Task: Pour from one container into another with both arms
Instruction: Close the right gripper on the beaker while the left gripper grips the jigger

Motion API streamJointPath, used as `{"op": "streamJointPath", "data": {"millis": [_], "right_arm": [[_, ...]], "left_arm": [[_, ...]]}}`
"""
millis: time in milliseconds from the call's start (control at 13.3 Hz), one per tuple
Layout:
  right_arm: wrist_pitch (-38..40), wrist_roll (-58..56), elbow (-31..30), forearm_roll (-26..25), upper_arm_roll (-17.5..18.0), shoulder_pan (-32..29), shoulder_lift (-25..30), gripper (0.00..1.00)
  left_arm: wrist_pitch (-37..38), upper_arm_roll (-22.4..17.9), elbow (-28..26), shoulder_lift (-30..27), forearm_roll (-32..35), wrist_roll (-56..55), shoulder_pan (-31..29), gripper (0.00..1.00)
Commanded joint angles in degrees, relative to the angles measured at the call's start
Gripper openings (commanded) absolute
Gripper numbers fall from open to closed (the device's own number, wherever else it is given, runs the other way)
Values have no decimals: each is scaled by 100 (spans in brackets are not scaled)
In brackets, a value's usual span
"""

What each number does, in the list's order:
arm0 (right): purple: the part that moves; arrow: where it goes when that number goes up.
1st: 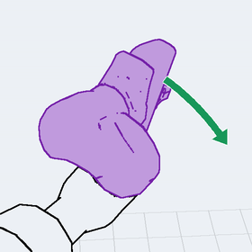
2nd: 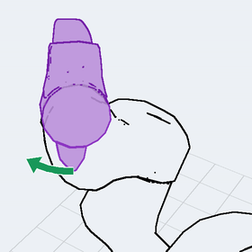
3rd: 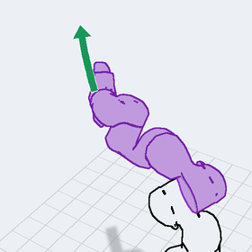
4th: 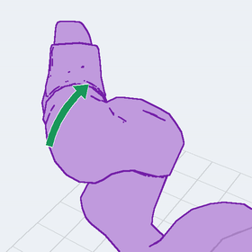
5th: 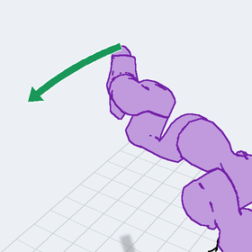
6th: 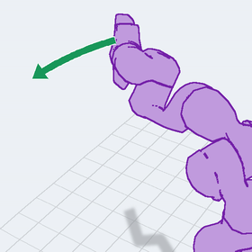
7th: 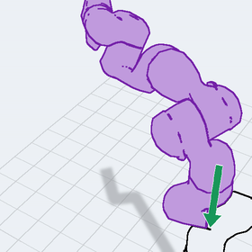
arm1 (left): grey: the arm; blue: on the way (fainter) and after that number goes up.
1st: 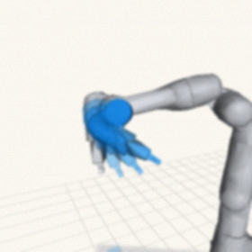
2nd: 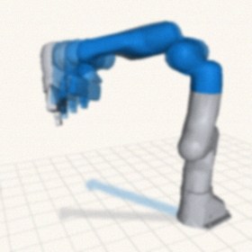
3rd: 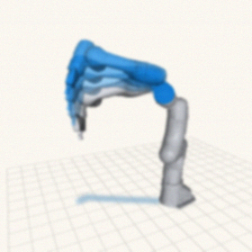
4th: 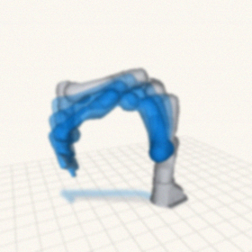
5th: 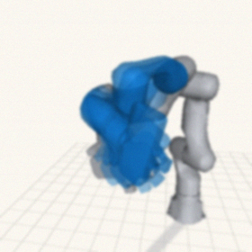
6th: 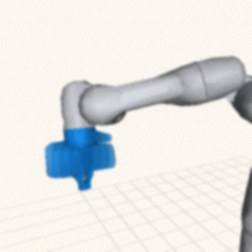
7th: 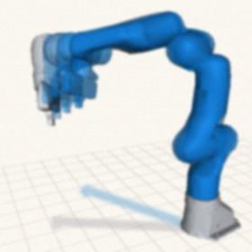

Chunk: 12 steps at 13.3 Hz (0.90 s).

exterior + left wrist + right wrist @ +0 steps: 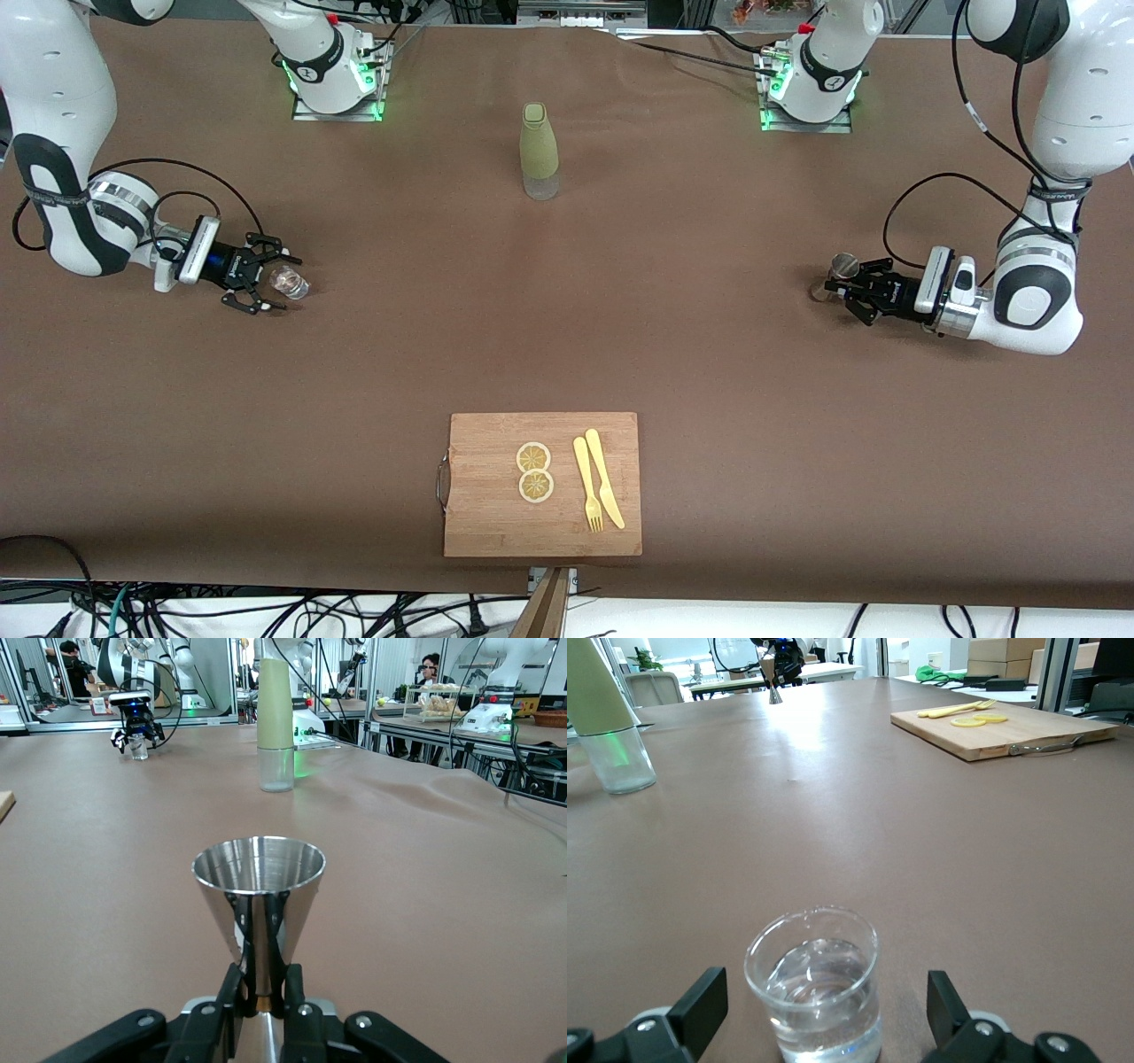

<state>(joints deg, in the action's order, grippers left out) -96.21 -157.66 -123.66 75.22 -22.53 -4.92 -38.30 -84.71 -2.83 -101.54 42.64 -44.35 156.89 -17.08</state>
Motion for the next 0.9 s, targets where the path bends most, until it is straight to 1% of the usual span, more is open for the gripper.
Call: {"op": "streamJointPath", "data": {"millis": [0, 150, 300, 451, 601, 676, 826], "right_arm": [[120, -714, 17, 203, -15, 17, -90, 100], [120, -714, 17, 203, -6, 17, -90, 100], [120, -714, 17, 212, 3, 26, -116, 100], [120, -714, 17, 212, 29, 26, -142, 100], [120, -714, 17, 238, 73, 35, -160, 100], [120, -722, 17, 300, 91, 35, -169, 100], [120, -722, 17, 300, 108, 35, -169, 99]], "left_arm": [[78, 36, -85, -229, -250, 274, 196, 0], [-10, 229, -41, -282, -389, 185, 301, 0], [-159, 274, -41, -300, -784, -279, 556, 0], [-448, 449, -41, -300, -1232, -736, 776, 0], [-730, 511, -76, -300, -1636, -1246, 1153, 0], [-861, 590, -102, -300, -1821, -1405, 1329, 0], [-1265, 599, -94, -300, -2357, -1625, 1785, 0]]}}
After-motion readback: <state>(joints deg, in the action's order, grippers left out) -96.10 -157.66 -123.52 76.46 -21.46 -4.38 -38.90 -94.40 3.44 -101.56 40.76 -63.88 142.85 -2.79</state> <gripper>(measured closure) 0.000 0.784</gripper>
